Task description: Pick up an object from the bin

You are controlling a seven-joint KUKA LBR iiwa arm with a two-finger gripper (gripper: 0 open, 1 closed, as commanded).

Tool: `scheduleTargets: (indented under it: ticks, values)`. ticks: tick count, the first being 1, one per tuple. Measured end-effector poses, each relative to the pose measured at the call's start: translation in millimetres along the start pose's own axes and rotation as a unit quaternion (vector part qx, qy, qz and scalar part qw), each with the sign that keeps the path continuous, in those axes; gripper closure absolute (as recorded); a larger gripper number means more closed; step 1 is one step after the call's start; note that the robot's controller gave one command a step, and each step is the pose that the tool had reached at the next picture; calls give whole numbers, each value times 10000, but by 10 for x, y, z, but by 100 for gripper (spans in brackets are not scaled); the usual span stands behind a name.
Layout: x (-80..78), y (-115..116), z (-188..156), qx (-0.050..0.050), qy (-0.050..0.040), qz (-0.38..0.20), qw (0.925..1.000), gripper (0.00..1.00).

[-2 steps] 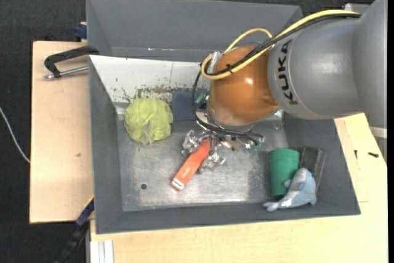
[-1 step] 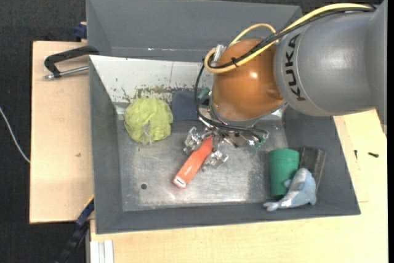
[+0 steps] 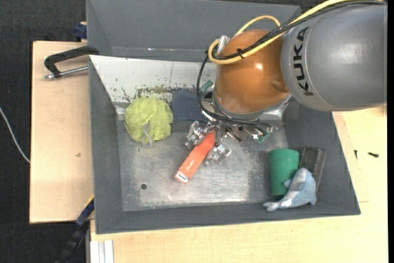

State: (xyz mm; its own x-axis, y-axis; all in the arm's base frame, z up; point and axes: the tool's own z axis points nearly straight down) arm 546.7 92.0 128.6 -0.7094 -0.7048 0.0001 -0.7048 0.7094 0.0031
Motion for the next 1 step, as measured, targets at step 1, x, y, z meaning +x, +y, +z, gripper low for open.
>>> scheduleTargets:
  ticks: [1]
  values:
    - [-8, -6, -200, 15, -19, 1, 10000, 100]
